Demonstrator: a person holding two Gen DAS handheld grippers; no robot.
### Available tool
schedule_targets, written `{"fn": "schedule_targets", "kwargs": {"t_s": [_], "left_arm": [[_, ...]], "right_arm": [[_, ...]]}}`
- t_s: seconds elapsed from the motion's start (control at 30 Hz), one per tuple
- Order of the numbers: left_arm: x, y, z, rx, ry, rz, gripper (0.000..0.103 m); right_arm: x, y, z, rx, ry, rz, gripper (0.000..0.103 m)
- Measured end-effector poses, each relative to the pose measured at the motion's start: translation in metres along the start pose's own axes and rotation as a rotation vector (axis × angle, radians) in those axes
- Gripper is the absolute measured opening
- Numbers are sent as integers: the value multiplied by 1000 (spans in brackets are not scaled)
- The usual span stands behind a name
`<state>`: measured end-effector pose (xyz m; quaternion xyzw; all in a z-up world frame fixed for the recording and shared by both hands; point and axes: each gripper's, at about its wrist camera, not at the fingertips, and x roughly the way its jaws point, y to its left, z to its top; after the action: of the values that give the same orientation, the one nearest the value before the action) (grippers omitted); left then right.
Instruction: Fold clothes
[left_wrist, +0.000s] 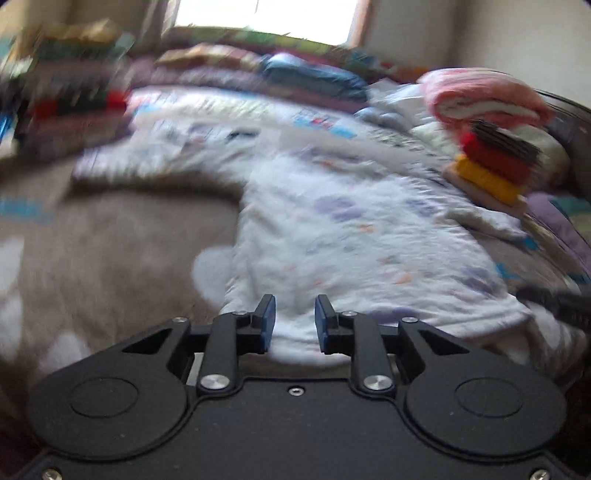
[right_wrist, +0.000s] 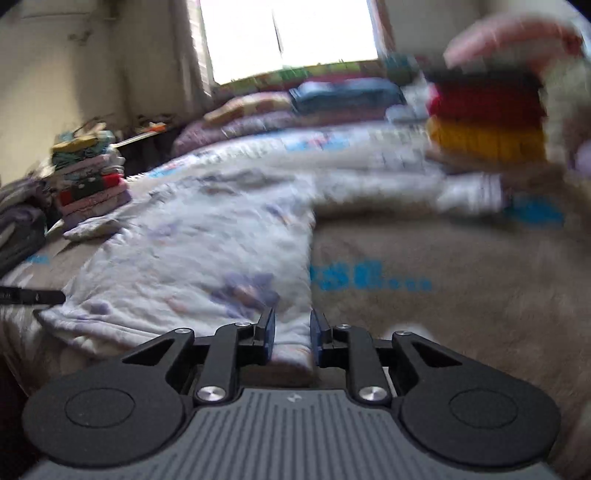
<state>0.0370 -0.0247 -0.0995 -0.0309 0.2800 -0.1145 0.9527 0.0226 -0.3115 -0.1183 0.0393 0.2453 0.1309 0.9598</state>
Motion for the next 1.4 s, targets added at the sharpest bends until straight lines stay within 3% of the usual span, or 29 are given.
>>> {"fn": "schedule_targets", "kwargs": {"t_s": [0.1, 0.2, 0.27, 0.37, 0.53, 0.67, 0.77, 0.8, 0.83, 0.87, 0.97, 1.03, 1.13, 1.2, 1.3, 1.33, 1.4], "left_arm": [[-9, -28, -5, 196, -27, -59, 27], [-9, -57, -19, 419, -6, -112, 31], [-4, -70, -31, 538, 11, -98, 53], [5, -80, -45, 667, 39, -80, 55], [16, -71, -51, 668, 95, -91, 56], [22, -70, -50, 668, 85, -90, 65], [20, -67, -41, 641, -43, 24, 65], [19, -62, -34, 614, -68, 26, 65], [18, -57, -28, 577, -79, 17, 65], [20, -53, -26, 554, -79, 15, 65], [22, -53, -28, 562, -75, 24, 65], [20, -60, -33, 610, -79, 19, 62], [13, -69, -40, 673, -97, -14, 60], [5, -72, -42, 705, -114, -56, 60], [-5, -78, -46, 740, -140, -123, 54], [-2, -80, -48, 751, -126, -117, 52], [9, -83, -50, 769, -94, -92, 39]], "right_arm": [[-19, 36, 3, -269, -95, 13, 22], [-29, 80, -9, -531, -121, 126, 21], [-23, 109, -24, -686, -71, 178, 22], [-7, 133, -41, -812, -9, 204, 22], [8, 128, -31, -727, 36, 213, 35], [12, 124, -26, -682, 58, 241, 40], [9, 131, -32, -727, -6, 162, 45], [9, 130, -30, -718, -25, 134, 48], [9, 128, -28, -708, -44, 106, 59], [10, 125, -26, -686, -46, 103, 64], [13, 118, -22, -643, -35, 99, 63], [13, 120, -24, -656, -27, 110, 60], [12, 124, -25, -664, -15, 131, 34], [14, 124, -24, -649, -10, 133, 34], [14, 105, -7, -447, -11, 184, 20], [14, 99, -2, -380, -11, 201, 12], [17, 86, 7, -271, -2, 228, 10]]}}
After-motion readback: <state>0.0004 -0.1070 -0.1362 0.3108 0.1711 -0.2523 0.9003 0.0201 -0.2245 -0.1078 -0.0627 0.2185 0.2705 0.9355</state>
